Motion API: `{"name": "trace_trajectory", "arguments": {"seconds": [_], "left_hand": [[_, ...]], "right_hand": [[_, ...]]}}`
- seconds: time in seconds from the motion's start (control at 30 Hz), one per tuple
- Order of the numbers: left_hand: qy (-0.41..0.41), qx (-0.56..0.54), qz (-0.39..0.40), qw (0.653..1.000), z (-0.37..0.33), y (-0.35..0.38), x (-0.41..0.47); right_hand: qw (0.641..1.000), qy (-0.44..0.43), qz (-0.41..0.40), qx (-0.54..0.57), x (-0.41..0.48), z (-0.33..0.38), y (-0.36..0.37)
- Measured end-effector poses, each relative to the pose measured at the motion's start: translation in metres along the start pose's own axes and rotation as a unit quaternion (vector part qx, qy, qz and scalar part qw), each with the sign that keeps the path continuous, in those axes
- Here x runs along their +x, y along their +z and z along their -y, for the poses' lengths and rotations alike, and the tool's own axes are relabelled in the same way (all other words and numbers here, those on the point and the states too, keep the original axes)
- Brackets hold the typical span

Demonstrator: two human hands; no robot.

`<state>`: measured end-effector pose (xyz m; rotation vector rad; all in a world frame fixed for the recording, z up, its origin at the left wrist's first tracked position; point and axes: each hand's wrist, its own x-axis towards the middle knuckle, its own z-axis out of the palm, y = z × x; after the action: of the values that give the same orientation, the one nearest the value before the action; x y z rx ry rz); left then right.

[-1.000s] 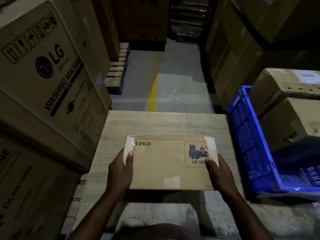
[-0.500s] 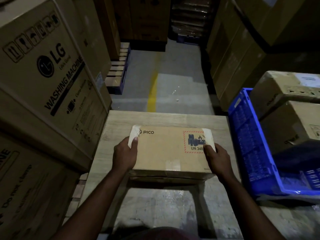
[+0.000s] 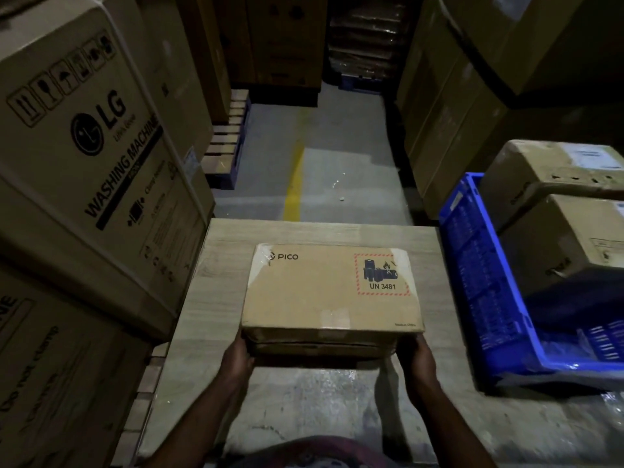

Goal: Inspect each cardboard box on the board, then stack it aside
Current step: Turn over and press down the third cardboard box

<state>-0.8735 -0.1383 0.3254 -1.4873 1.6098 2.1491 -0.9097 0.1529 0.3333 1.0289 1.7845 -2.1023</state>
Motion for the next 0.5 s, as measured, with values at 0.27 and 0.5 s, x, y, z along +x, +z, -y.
{"name": "trace_trajectory", "arguments": {"seconds": [0.27,0.5], "left_hand": [[0.028,0.045,0.064,0.997,-0.022,0.008,0.006],[0.241,0.273,0.048,0.930,-0.022,0.000,0.013]], "right_hand": [[0.996,-0.059,0.017,-0.057,0.000,0.024,0.006],[0.948,-0.210,0.030,-0.239,0.012,0.031,0.007]]}}
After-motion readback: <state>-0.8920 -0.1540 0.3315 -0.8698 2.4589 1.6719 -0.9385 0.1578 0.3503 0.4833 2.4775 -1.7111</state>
